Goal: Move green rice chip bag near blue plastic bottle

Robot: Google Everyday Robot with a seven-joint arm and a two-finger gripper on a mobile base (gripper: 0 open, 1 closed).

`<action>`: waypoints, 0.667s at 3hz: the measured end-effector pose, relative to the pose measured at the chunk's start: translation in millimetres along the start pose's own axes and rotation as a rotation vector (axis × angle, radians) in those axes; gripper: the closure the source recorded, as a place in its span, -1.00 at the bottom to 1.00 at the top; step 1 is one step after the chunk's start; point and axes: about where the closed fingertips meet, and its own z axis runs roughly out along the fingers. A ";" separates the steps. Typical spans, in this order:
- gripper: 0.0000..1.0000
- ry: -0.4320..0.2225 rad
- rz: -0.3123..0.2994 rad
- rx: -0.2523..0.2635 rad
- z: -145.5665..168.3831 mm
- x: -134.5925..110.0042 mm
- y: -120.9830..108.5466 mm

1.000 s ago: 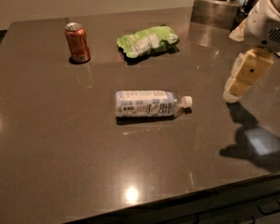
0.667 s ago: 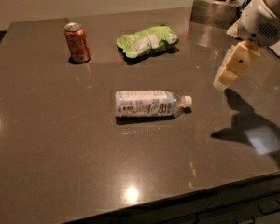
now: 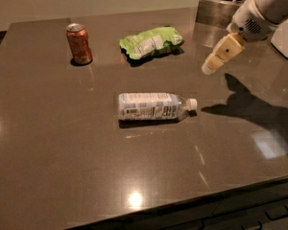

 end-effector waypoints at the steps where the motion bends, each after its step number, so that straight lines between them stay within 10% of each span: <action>1: -1.00 -0.052 0.072 0.004 30.1 -11.8 -19.8; 2: -1.00 -0.120 0.151 0.019 62.7 -25.3 -43.6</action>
Offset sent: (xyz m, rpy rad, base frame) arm 0.1008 0.0162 -0.0412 0.2136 -0.0565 -0.1789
